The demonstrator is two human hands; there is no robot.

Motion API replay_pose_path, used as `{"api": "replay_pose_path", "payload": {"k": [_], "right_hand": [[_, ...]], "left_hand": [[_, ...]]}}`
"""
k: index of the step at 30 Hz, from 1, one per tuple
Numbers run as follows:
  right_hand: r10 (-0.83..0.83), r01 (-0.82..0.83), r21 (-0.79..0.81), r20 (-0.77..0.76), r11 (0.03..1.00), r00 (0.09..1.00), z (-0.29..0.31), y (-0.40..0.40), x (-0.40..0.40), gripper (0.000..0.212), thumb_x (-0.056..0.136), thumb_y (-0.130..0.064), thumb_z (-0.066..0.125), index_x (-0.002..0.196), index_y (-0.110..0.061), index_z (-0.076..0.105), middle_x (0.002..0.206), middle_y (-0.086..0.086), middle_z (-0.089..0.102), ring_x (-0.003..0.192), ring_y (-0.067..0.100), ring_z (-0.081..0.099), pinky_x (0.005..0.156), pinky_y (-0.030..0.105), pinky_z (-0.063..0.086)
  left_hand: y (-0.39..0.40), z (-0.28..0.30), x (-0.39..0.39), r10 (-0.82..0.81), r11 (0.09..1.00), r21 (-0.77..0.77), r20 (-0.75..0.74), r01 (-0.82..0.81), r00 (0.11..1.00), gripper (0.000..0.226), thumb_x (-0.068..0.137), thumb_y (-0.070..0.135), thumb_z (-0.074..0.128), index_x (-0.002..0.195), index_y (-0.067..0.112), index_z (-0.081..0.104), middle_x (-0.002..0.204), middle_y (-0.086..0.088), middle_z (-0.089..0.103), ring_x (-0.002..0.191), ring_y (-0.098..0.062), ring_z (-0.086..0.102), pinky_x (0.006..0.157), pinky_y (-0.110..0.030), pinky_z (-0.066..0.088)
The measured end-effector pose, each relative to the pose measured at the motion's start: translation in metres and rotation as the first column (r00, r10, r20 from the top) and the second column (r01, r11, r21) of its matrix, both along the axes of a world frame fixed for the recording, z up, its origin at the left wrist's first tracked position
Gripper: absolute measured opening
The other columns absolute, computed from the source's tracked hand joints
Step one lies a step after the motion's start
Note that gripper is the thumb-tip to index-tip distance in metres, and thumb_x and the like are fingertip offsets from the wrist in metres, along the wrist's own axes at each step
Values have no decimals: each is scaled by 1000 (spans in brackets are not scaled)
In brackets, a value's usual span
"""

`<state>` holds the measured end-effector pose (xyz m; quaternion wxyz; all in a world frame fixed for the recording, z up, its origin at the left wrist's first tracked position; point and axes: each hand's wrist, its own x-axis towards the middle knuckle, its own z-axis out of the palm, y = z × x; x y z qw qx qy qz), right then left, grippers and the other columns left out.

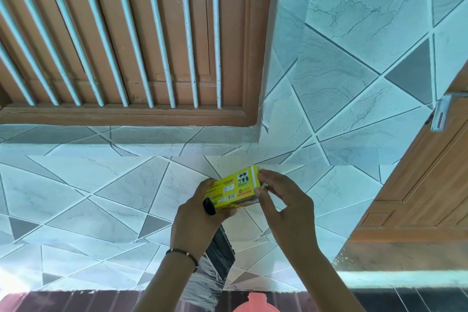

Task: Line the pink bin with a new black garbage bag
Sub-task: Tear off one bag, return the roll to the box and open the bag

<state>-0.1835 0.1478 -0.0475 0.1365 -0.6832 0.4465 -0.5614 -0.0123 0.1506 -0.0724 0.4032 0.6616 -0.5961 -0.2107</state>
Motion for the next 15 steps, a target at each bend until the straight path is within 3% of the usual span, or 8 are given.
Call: {"api": "replay_pose_path", "payload": {"k": [3,6,11,15], "right_hand": [[-1,0,-24,-43,1000,999,-1,-3,3,24,82,-19,63,104,-15,70,109,-9,65,103,3,59,86,6,45],[15,-16,-10,-11,1000,1000,-2,-6,7,24,82,-20,62,106,-18,68,110,-12,64,102,4,62,87,15,50],[73,-71,35,-60,997,996,-2,-12,15,29,82,-34,58,110,-27,62,117,-8,64,108,4,58,88,21,51],[83,-78,58,-90,995,992,-2,-25,18,36,79,-25,64,114,-33,57,119,-8,60,111,5,55,88,24,48]], "left_hand": [[-3,0,3,1,1000,-2,11,-1,1000,58,66,46,77,115,41,47,85,17,65,80,-15,64,74,-24,53],[-6,0,8,6,1000,2,17,-6,1000,58,65,47,76,113,43,46,87,16,67,82,-16,65,75,-26,54],[-12,3,14,12,1000,-3,26,-12,1000,59,66,49,75,116,44,44,92,12,70,87,-19,66,78,-30,56],[-23,9,20,49,999,-3,16,-49,999,74,67,47,75,128,39,34,90,6,69,85,-23,66,75,-31,54]]}}
